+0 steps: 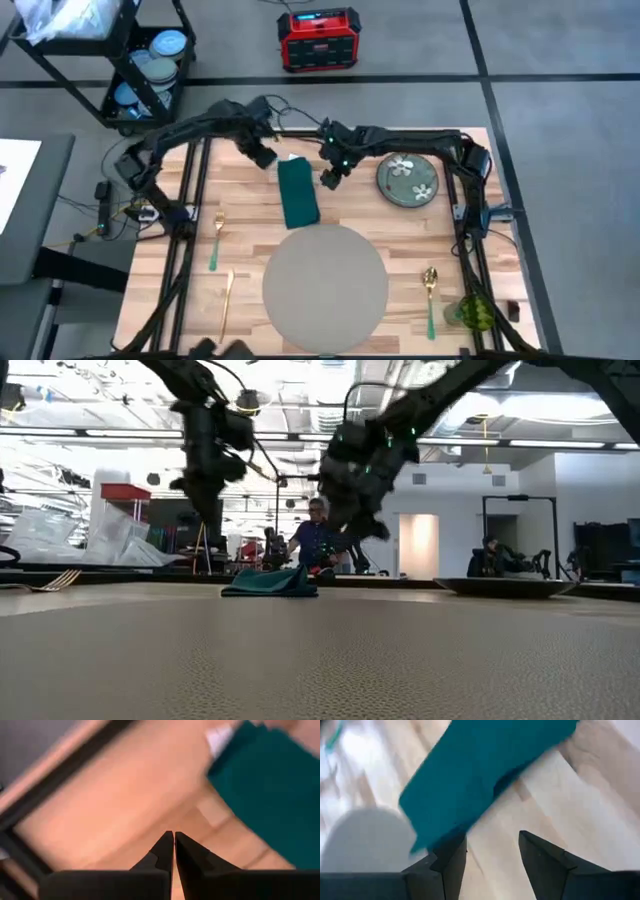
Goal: Set table place
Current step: Fold the green napkin
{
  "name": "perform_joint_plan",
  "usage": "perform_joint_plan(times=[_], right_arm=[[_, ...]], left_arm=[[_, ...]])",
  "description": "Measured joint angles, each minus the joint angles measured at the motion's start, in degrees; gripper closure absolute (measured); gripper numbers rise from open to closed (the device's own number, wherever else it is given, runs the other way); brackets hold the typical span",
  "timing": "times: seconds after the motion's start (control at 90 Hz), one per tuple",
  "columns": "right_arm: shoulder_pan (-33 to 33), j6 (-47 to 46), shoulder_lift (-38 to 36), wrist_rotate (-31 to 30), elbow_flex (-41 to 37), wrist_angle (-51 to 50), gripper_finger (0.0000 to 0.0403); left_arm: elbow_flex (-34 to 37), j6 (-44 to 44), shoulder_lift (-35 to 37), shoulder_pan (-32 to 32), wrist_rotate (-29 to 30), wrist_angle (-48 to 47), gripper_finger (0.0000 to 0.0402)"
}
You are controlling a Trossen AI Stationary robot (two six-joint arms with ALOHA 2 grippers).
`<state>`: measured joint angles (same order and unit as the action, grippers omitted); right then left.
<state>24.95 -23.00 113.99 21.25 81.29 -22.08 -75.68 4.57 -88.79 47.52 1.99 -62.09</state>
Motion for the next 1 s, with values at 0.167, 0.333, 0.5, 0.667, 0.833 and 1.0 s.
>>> perform_joint_plan(times=[0.167,0.333,0.5,0.667,0.833,1.0], right_arm=[[0.6,-9.9,1.6,-0.3,-3.0,14.1,0.0238],[0.6,-11.6,2.7,-2.8,-2.7,14.6,0.0238],[-0.5,-14.8,4.7,-2.3,-3.0,14.5,0.0238],[-2.4,-15.8,5.4,-2.3,-3.0,15.1,0.0239],[-3.0,-16.0,5.4,-3.9,-3.0,15.8,0.0239],[-2.7,-16.1,5.4,-5.5,-3.0,15.7,0.0239]], left_arm=[[0.0,0.3,5.3,4.9,0.0,1.9,0.0402],[0.0,-1.0,6.7,6.6,0.0,2.5,0.0402],[0.0,-3.6,6.7,6.6,-0.1,1.8,0.0402],[0.0,-4.3,6.7,6.6,-0.1,1.5,0.0402],[0.0,-5.1,6.7,6.6,-0.1,1.5,0.0402],[0.0,-7.2,6.7,6.6,-0.1,1.5,0.0402]])
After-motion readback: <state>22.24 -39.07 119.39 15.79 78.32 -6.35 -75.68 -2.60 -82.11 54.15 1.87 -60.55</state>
